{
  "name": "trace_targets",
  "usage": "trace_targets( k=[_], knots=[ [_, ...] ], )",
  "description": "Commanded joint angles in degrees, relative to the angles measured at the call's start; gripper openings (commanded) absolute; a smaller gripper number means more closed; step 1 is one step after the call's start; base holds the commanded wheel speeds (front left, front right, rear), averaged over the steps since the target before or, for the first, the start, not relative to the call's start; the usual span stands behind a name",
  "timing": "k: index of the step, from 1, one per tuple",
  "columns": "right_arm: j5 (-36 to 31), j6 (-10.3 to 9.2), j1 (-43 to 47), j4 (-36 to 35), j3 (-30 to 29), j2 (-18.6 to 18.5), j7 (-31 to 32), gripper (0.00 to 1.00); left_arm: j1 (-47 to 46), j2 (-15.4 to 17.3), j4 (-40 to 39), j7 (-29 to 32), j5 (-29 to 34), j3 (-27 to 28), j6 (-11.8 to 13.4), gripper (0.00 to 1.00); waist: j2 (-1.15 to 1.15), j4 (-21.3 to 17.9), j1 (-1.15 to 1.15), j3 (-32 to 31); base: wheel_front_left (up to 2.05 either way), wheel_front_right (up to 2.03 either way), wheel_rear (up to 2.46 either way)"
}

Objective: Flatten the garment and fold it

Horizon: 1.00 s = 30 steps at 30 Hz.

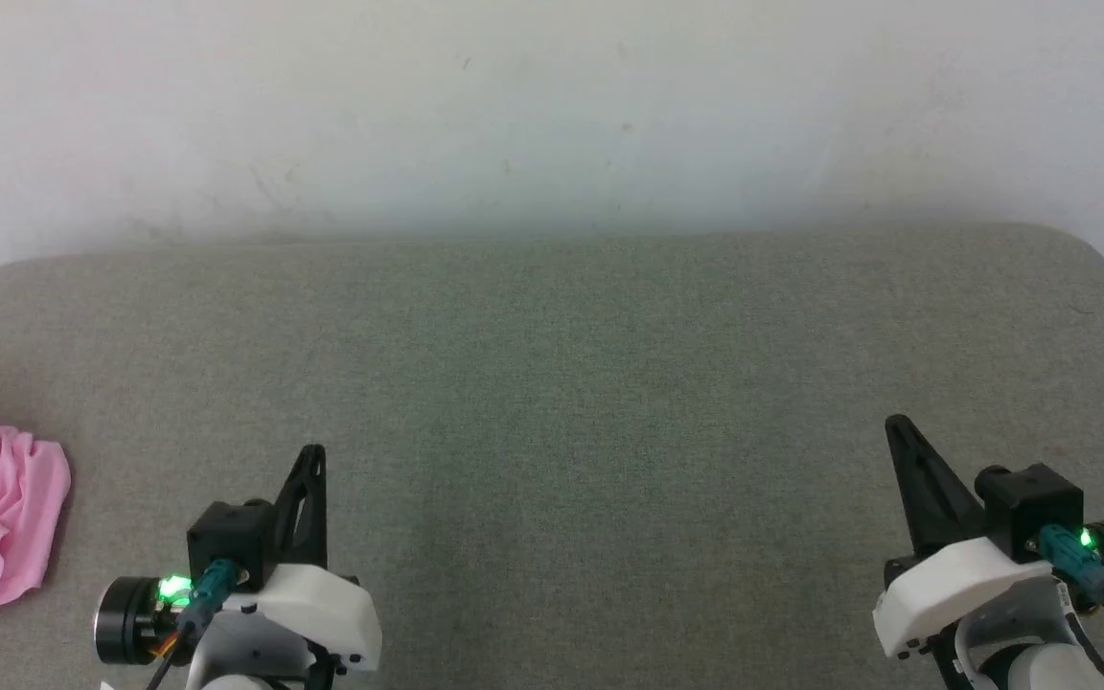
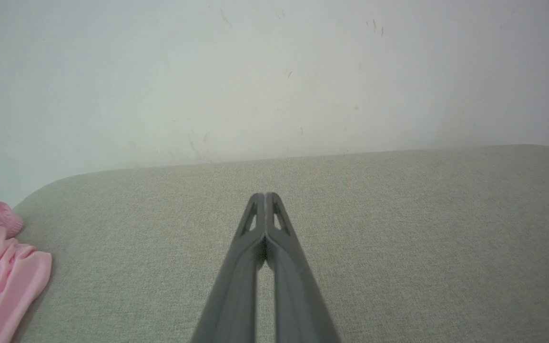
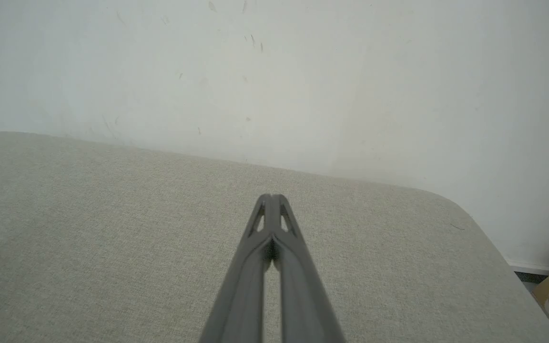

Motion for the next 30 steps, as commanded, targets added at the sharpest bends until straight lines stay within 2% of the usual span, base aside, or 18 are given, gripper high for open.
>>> trace_targets(
  k=[1, 5, 6, 20, 30],
  knots=[
    [-0.27, -0.04, -0.42, 0.04, 0.02, 0.22, 0.04, 0.00, -0.71, -0.23, -0.28, 0.01, 0.37, 0.20, 0.37, 0.00, 0.00, 0.00, 0.00, 0.00, 0.00, 0.00, 0.00],
    [-0.27, -0.04, -0.42, 0.04, 0.02, 0.22, 0.04, 0.00, -0.71, -0.23, -0.28, 0.01, 0.37, 0.20, 0.37, 0.00, 0.00, 0.00, 0.00, 0.00, 0.00, 0.00, 0.00],
    [0.00, 0.00, 0.00, 0.00, -0.01, 0.00, 0.00, 1.00, 0.00, 0.00, 0.00, -0.01, -0.01, 0.00, 0.00, 1.00, 0.00, 0.00, 0.00, 0.00, 0.00, 0.00, 0.00],
    [1.01, 0.00, 0.54, 0.18, -0.76, -0.01, -1.31, 1.00, -0.37, 0.00, 0.71, -1.46, -1.72, -0.31, -0.01, 1.00, 0.00, 0.15, 0.00, -0.10, 0.00, 0.00, 0.00],
    [1.83, -0.01, 1.09, 0.19, -1.39, 0.01, -2.53, 1.00, -0.56, -0.02, 1.01, -2.66, -3.22, 0.07, -0.03, 1.00, 0.00, 1.83, 0.00, -0.37, 0.00, 0.00, 0.00]
  ],
)
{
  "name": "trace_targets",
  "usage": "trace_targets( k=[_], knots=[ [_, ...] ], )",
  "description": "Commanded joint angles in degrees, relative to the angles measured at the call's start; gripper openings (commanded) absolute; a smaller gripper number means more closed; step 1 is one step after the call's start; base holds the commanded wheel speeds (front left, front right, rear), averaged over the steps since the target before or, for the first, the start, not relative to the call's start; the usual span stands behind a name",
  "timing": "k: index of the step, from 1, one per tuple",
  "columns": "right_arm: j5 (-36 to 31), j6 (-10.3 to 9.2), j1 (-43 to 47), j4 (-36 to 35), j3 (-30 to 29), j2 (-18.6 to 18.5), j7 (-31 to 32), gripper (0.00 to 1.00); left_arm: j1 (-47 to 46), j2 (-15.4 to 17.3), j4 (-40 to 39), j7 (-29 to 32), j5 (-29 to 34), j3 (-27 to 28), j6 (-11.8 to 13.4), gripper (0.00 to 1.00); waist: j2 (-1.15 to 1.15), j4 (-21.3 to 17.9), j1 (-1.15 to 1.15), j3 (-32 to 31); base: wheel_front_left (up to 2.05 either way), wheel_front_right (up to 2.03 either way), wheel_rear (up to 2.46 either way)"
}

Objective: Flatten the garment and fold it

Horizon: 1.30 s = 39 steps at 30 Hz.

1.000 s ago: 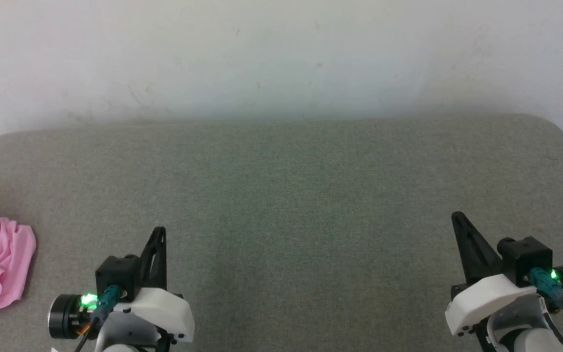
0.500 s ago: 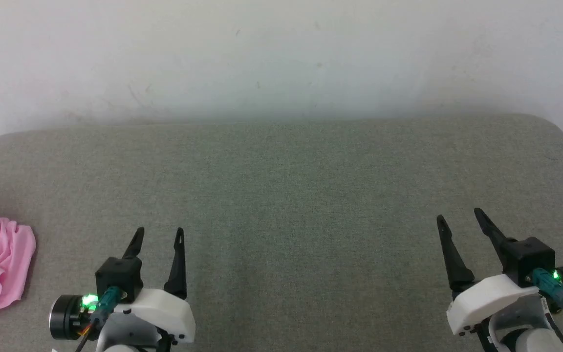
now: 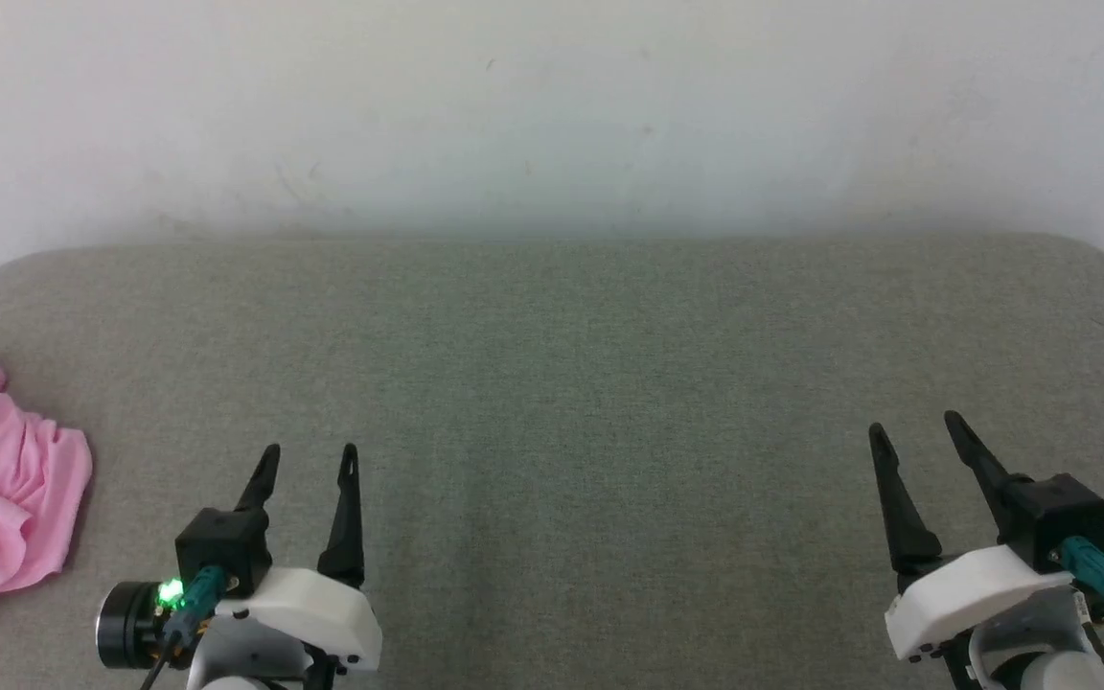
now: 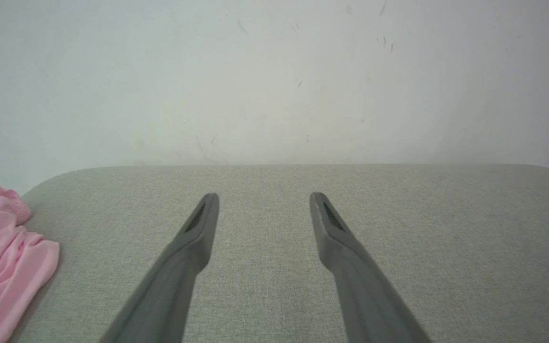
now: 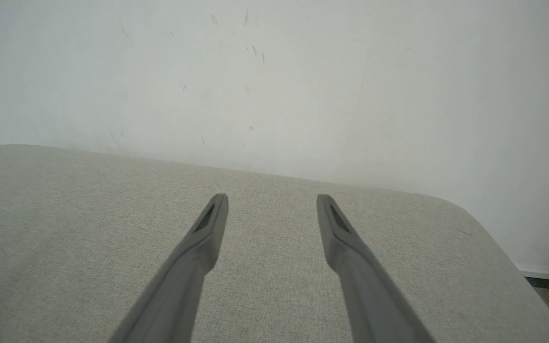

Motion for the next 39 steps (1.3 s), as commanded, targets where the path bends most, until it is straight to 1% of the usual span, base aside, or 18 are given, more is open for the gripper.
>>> trace_targets(
  k=[1, 13, 31, 39],
  knots=[
    [0.50, -0.01, 0.54, 0.03, -0.16, 0.06, -0.56, 1.00, -0.57, -0.06, 0.29, -0.64, -0.53, 0.19, -0.02, 1.00, 0.00, 0.60, 0.00, -0.09, 0.00, 0.00, 0.00],
    [1.17, -0.01, 1.36, -0.68, -0.13, 0.08, -1.95, 1.00, -0.39, -0.08, 0.70, -2.09, -1.75, 1.33, -0.06, 1.00, 0.00, 5.08, 0.00, -0.55, 0.00, 0.00, 0.00],
    [1.91, -0.02, 1.58, -2.00, -0.42, 0.12, -3.91, 1.00, -0.46, -0.12, -0.06, -4.24, -4.58, 2.97, 0.52, 1.00, 0.00, 15.17, 0.00, -0.11, -0.01, -0.01, -0.01],
    [2.16, -0.02, 1.60, -2.46, -0.55, 0.13, -4.64, 1.00, -0.57, -0.13, -0.30, -5.08, -5.65, 3.46, 1.09, 1.00, 0.00, 17.30, 0.00, 0.38, -0.15, -0.15, -0.15]
  ],
)
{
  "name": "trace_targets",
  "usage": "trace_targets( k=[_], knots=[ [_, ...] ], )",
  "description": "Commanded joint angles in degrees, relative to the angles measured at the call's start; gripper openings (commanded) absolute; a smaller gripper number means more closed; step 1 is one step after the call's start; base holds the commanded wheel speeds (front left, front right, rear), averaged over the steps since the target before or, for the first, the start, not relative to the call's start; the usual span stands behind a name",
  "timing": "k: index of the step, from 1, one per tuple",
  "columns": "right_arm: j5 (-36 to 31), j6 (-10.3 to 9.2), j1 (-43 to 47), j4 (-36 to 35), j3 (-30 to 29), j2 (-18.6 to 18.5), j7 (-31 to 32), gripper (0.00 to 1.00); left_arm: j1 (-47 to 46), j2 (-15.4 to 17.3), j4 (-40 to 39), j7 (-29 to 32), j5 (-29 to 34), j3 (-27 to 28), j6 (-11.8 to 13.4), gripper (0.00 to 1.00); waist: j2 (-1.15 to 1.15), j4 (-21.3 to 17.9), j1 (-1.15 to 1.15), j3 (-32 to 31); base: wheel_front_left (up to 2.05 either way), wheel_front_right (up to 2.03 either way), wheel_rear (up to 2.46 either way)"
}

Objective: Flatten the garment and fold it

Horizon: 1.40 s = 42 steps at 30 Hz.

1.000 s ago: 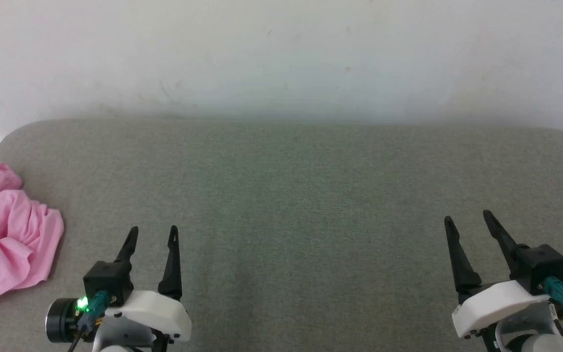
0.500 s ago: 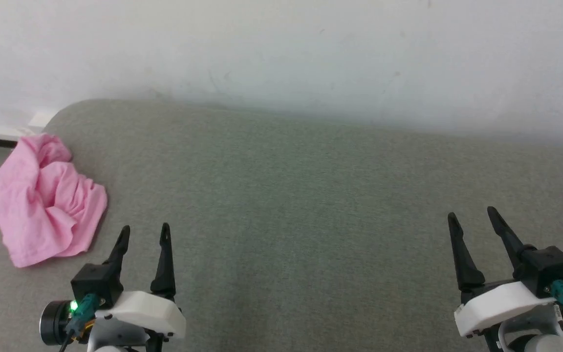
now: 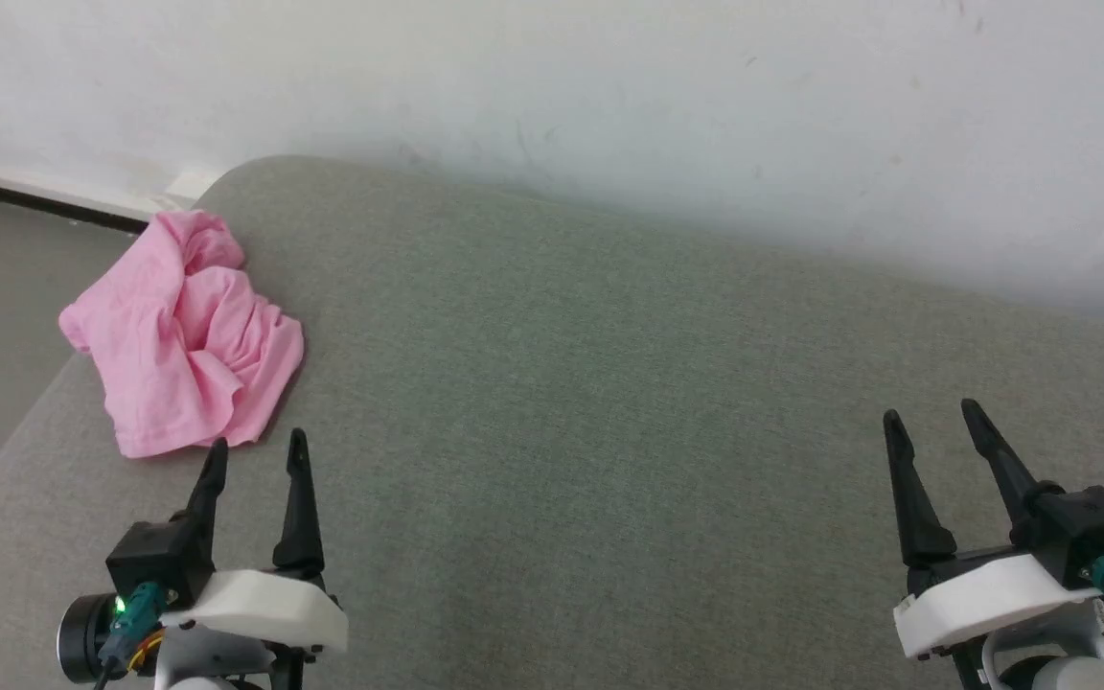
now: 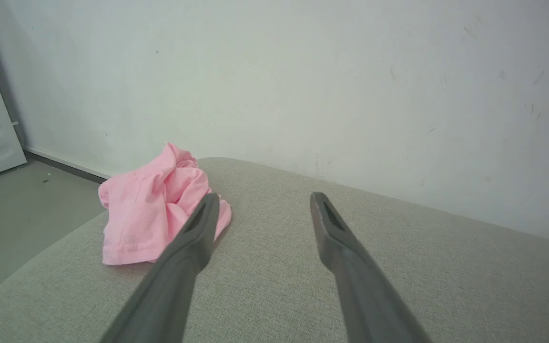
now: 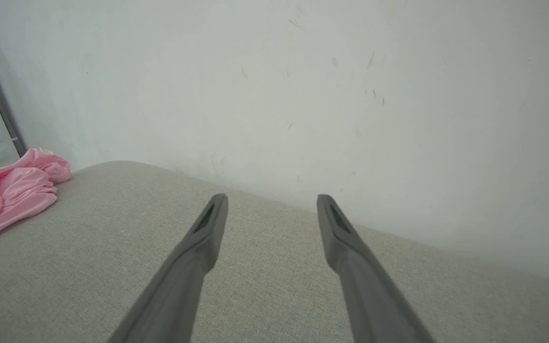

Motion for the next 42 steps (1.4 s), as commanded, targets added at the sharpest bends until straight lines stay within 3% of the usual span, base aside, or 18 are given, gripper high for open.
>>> trace_targets(
  k=[1, 11, 18, 28, 35, 42],
  knots=[
    [0.47, -0.02, 0.53, -0.41, -0.21, 0.11, -0.49, 1.00, -0.71, -0.12, -0.24, -0.63, -0.85, 0.41, 0.48, 1.00, 0.00, 0.77, 0.00, 0.35, -0.07, -0.07, -0.07],
    [0.29, -0.02, -0.08, -2.06, -0.23, 0.13, -0.15, 1.00, -6.97, -0.01, 1.38, -1.83, -0.89, 1.73, -0.04, 1.00, 0.00, 1.93, 0.00, 3.59, -0.01, -0.01, -0.01],
    [-0.42, -0.03, -1.38, -3.47, -0.14, 0.14, 0.88, 1.00, -16.40, 2.97, 6.71, -1.24, -2.74, 3.71, -0.79, 1.00, 0.00, -0.06, 0.00, 7.85, 0.00, 0.00, 0.00],
    [-1.45, -0.03, -3.47, -5.62, -0.22, 0.16, 2.02, 1.00, -30.69, 11.22, 23.64, 10.71, -6.95, 6.56, -1.55, 1.00, 0.00, -3.53, 0.00, 14.64, 0.00, 0.00, 0.00],
    [-1.68, -0.03, -5.47, -6.69, 0.71, 0.18, 2.15, 1.00, -36.44, 16.07, 36.24, 21.58, -10.01, 8.69, -0.09, 1.00, 0.00, -6.10, 0.00, 18.97, 0.00, 0.00, 0.00],
    [-1.81, -0.03, -6.92, -7.80, 0.72, 0.19, 1.92, 1.00, -39.34, 20.28, 44.32, 25.37, -12.17, 10.66, 0.85, 1.00, 0.00, -7.70, 0.00, 23.60, 0.00, 0.00, 0.00]
  ],
)
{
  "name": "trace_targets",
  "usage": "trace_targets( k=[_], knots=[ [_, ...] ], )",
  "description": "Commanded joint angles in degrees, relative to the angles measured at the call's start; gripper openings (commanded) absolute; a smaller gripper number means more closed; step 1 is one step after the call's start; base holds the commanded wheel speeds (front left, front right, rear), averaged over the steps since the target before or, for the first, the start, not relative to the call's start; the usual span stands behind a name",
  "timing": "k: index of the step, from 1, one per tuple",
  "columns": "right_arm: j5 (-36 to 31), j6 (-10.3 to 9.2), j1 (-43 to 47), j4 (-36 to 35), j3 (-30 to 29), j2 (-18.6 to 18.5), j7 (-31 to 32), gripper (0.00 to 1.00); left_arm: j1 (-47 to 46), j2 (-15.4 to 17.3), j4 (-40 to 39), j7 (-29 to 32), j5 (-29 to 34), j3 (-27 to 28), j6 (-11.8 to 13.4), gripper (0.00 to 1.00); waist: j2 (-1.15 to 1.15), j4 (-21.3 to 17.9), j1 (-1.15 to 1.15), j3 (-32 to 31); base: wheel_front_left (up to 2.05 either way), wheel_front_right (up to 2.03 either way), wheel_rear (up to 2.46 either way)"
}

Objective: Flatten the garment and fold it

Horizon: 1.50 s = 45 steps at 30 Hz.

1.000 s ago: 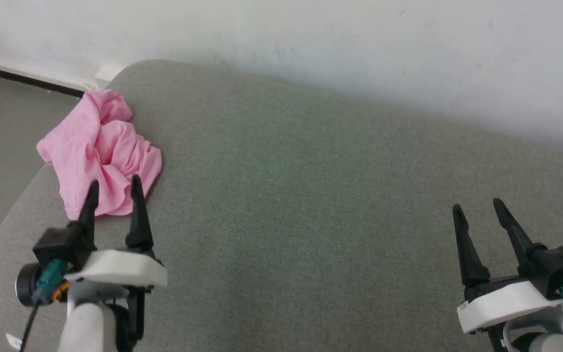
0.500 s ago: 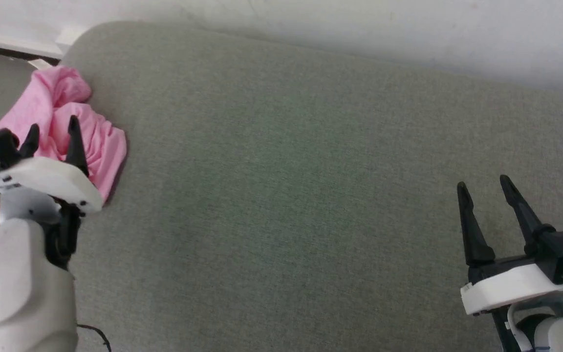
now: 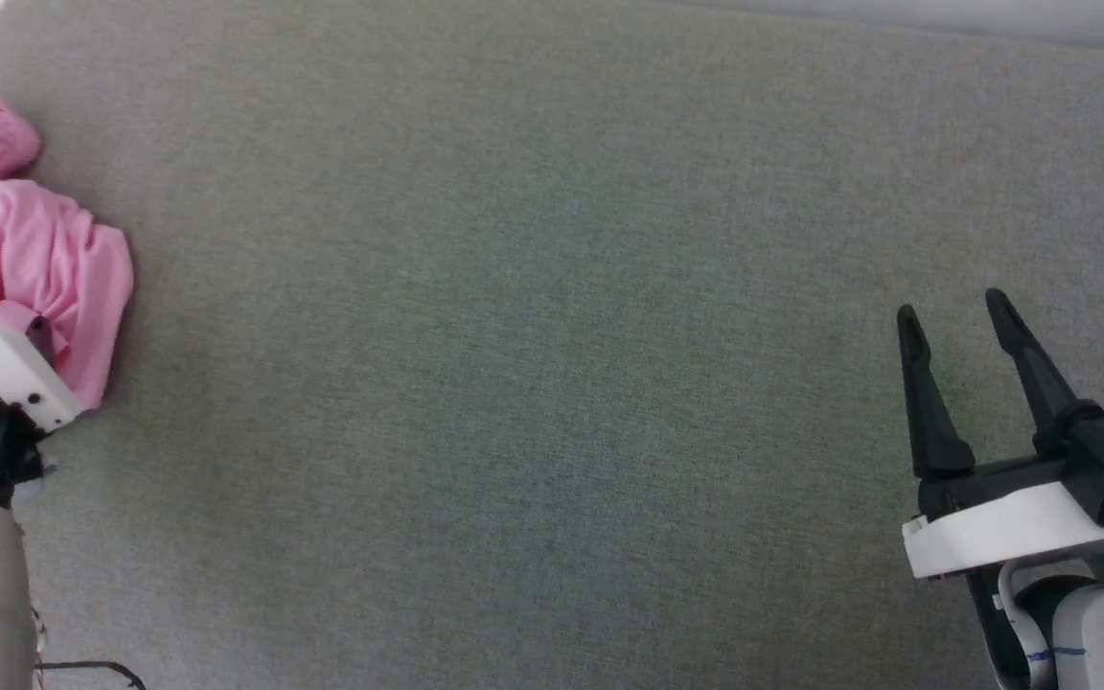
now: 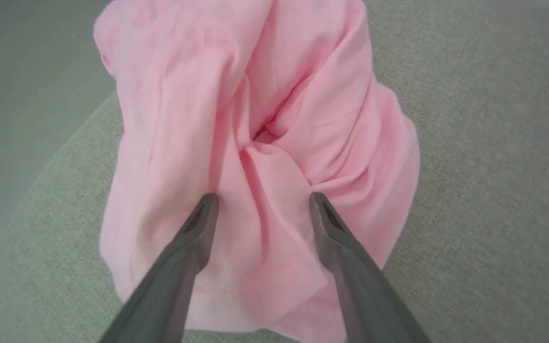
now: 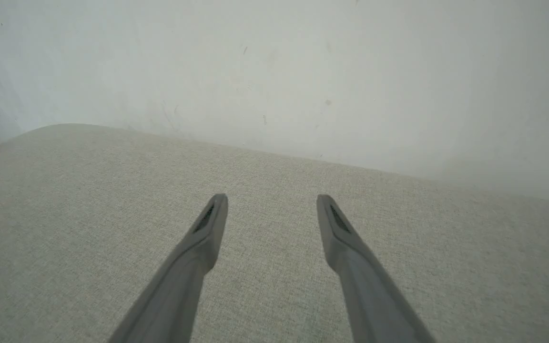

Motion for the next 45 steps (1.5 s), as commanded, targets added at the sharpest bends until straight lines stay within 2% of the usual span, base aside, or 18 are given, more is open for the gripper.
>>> trace_targets(
  k=[1, 6, 9, 11, 12, 13, 17, 20, 25, 29, 30, 37, 41, 45],
  knots=[
    [-0.36, -0.04, -1.10, -0.82, -0.12, 0.13, -0.17, 1.00, -2.04, 0.93, 1.62, 0.28, -0.81, 0.59, 0.17, 1.00, 0.00, -1.55, -0.01, 3.44, 0.00, 0.00, 0.00],
    [-0.53, -0.04, -1.68, -1.95, -0.20, -0.12, -0.04, 1.00, -5.20, 2.57, 6.79, 4.14, -1.44, -0.14, -0.66, 1.00, 0.00, -1.04, -0.01, 6.20, 0.00, 0.00, 0.00],
    [-0.58, -0.04, -2.22, -2.32, 0.13, -0.42, 0.02, 1.00, -7.29, 3.10, 11.10, 9.37, -2.27, -0.65, -1.59, 0.98, 0.00, -0.60, -0.01, 7.15, 0.00, 0.00, 0.00],
    [-0.60, -0.04, -2.70, -2.49, 0.38, -0.50, -0.05, 1.00, -8.60, 3.65, 13.31, 11.49, -2.65, -0.93, -2.14, 0.44, 0.00, -0.34, -0.01, 7.52, 0.00, 0.00, 0.00],
    [-0.63, -0.04, -2.95, -2.51, 0.54, -0.54, -0.20, 1.00, -9.15, 3.95, 14.23, 11.96, -2.78, -1.04, -2.36, 0.08, 0.00, -0.22, -0.01, 7.55, 0.00, 0.00, 0.00],
    [-0.57, -0.04, -3.14, -2.49, 0.66, -0.54, -0.28, 1.00, -9.63, 4.25, 15.09, 12.28, -2.94, -1.11, -2.60, 0.00, 0.00, -0.12, -0.01, 7.59, 0.00, 0.00, 0.00],
    [-0.30, -0.04, -3.51, -2.05, 1.03, -0.46, -0.93, 1.00, -11.70, 5.99, 18.58, 13.02, -3.47, -1.41, -3.78, 0.00, 0.00, 0.33, -0.01, 6.91, 0.00, 0.00, 0.00],
    [-0.06, -0.04, -3.33, -1.27, 0.97, -0.34, -1.73, 1.00, -13.64, 7.89, 20.18, 10.88, -3.23, -1.90, -4.26, 0.00, 0.00, 1.01, -0.01, 5.58, 0.00, 0.00, 0.00],
    [0.48, -0.04, -2.57, 0.71, 1.15, -0.09, -3.32, 1.00, -16.81, 10.26, 20.31, 2.20, -0.63, -4.39, -4.57, 0.00, 0.00, 2.71, -0.01, 1.16, 0.00, 0.00, 0.00],
    [1.04, -0.04, -1.60, 2.34, 1.02, 0.07, -4.50, 1.00, -19.49, 10.31, 18.87, -7.06, 2.22, -7.18, -4.78, 0.00, 0.00, 4.54, -0.01, -3.55, 0.00, 0.00, 0.00],
    [1.04, -0.04, -1.60, 2.34, 1.02, 0.07, -4.50, 1.00, -19.49, 10.31, 18.87, -7.06, 2.22, -7.18, -4.78, 0.00, 0.00, 4.54, -0.01, -3.55, 0.00, 0.00, 0.00],
    [3.85, -0.04, 1.20, 4.74, -0.26, 0.15, -6.28, 1.00, -24.93, 6.05, 16.81, -21.20, 6.73, -13.03, -5.45, 0.00, 0.00, 8.67, -0.01, -10.92, 0.00, 0.00, 0.00],
    [5.21, -0.04, 2.95, 5.80, -1.14, 0.16, -7.12, 1.00, -27.43, 1.64, 14.18, -27.21, 8.59, -16.28, -5.63, 0.00, 0.00, 10.72, -0.01, -14.54, 0.00, 0.00, 0.00],
    [6.75, -0.04, 4.98, 6.63, -2.14, 0.16, -7.89, 1.00, -27.79, -3.63, 10.34, -30.15, 9.96, -19.50, -5.62, 0.00, 0.00, 12.37, -0.01, -17.88, 0.00, 0.00, 0.00]
  ],
)
